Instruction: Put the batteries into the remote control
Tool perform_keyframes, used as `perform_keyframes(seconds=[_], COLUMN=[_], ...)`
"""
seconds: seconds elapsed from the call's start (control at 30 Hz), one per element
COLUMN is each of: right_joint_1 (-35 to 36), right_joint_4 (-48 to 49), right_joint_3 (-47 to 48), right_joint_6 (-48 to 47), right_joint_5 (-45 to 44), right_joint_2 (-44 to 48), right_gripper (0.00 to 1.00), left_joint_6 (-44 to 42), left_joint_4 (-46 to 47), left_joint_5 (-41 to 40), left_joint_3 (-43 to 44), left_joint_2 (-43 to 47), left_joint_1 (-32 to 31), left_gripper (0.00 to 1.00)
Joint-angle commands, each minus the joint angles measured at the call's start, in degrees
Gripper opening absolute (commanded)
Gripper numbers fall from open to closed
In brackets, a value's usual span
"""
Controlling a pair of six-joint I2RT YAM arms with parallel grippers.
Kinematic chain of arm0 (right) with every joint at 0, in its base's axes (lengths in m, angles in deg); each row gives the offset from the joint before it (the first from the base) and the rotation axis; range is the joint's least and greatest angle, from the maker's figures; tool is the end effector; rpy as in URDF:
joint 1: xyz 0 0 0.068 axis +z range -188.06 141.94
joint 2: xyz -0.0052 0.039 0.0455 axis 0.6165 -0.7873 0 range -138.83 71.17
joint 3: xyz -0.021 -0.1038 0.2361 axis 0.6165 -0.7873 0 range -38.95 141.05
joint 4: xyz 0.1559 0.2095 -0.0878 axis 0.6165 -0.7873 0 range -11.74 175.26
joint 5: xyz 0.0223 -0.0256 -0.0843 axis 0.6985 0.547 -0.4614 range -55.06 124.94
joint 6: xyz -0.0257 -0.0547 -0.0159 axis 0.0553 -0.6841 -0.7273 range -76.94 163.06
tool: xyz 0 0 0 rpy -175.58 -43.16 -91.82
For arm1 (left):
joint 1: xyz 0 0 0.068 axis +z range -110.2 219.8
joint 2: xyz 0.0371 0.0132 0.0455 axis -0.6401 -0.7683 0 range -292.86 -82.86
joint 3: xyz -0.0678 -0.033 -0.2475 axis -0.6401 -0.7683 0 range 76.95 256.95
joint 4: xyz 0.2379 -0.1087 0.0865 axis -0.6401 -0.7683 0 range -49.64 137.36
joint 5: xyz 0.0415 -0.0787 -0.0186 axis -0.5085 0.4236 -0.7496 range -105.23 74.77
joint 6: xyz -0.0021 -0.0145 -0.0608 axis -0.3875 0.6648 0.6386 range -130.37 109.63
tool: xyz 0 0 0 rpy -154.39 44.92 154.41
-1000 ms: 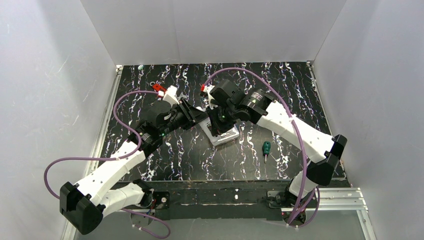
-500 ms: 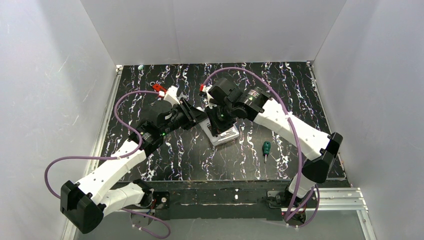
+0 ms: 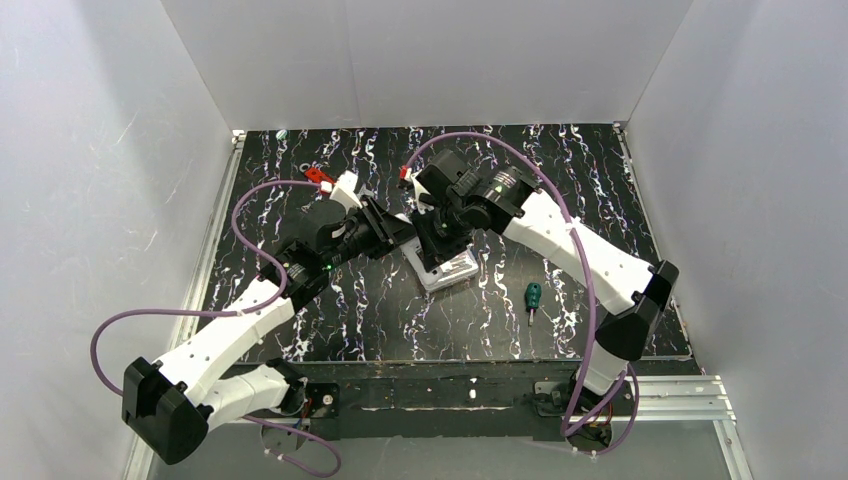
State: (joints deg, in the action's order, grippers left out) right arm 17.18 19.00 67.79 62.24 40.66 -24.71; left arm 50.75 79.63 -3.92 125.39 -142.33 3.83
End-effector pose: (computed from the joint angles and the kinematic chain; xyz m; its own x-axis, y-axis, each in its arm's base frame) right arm 0.2003 0.2971 0.3697 -0.7223 -0.4677 -0.5094 -0.6485 0.7140 0.2640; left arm 0.2150 -0.1675 0.3813 -0.4922 -0.7038 -0.5123 0.6064 0.1450 -0.7818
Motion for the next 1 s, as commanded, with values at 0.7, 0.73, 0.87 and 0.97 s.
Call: perform_keyframes(seconds=[0.7,0.73,0.87,0.97], right_joint_1=[-1.63,-1.64,-1.69,-1.72], right_joint_4=[9.27,9.57,9.82,9.12], right_joint_3=[2.46,2.05,1.26,1.22], right_joint_6=[-1.31,-1.38,-1.4,-1.36], right_joint_5=[-1.15,-0.93,-1.63,-2.55], right_joint_2=[-0.49,0.0,1.18,1.5], right_gripper=[0.36,0.38,0.4,0.41], left_joint_6=[8.42,8.41,8.4,8.57], left_joint_4=[12.64,12.59,12.53,12.8], left_joint_5=[11.34,11.15,10.43,10.14], left_joint_3=[2.22,2.17,2.2,2.24], left_joint_2=[1.54,1.62,1.26,0.8], left_joint_1=[-3.98,-4.0,-4.01,-4.02], left_gripper=[0.0,0.0,0.0,0.0])
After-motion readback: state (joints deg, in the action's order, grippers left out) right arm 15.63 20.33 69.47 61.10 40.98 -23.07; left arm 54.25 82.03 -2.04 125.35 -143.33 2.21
